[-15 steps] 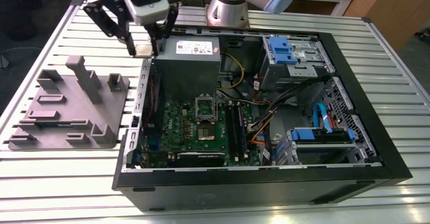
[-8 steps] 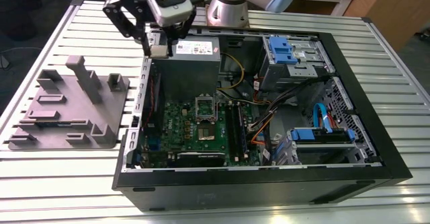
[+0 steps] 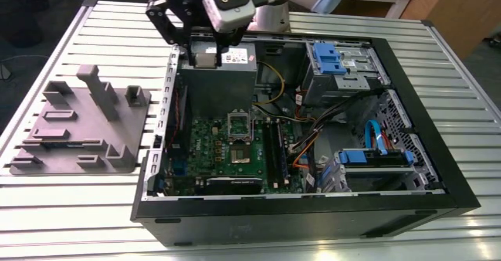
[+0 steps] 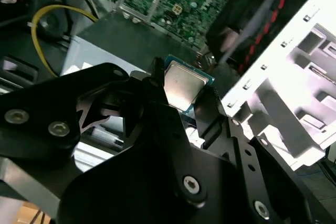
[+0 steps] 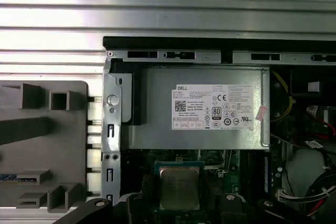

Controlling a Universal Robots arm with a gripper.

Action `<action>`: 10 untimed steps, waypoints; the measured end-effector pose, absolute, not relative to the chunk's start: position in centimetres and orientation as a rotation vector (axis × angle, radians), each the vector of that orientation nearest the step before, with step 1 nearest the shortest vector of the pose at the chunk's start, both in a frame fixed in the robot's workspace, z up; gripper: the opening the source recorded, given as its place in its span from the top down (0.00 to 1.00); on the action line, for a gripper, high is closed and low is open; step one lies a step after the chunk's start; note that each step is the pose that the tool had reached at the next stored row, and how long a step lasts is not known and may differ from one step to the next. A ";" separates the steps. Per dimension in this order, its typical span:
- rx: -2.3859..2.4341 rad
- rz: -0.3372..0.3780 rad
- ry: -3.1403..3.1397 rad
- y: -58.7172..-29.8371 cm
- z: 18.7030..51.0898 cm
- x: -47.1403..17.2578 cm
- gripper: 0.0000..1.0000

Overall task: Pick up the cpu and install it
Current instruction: 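Pick up the cpu and move it towards the insertion slot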

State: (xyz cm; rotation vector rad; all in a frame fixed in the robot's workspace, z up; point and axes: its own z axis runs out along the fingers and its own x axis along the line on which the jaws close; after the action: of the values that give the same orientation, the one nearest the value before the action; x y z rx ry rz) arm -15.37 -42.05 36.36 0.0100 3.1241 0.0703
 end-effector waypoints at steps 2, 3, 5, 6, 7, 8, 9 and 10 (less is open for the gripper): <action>0.010 0.070 3.124 -42.0 36.4 -14.6 0.53; 0.010 0.070 3.124 -42.0 36.4 -14.2 0.53; 0.010 0.070 3.125 -42.0 36.4 -13.5 0.53; 0.010 0.070 3.125 -42.0 36.4 -13.2 0.53; 0.010 0.070 3.125 -42.0 36.4 -12.8 0.53; 0.010 0.070 3.125 -42.0 36.4 -12.5 0.53; 0.010 0.070 3.125 -42.0 36.4 -12.1 0.53; 0.010 0.070 3.125 -42.0 36.4 -11.8 0.53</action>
State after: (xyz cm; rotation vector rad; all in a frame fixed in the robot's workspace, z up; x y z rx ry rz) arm -11.82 -42.05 36.35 0.0099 3.1248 0.0704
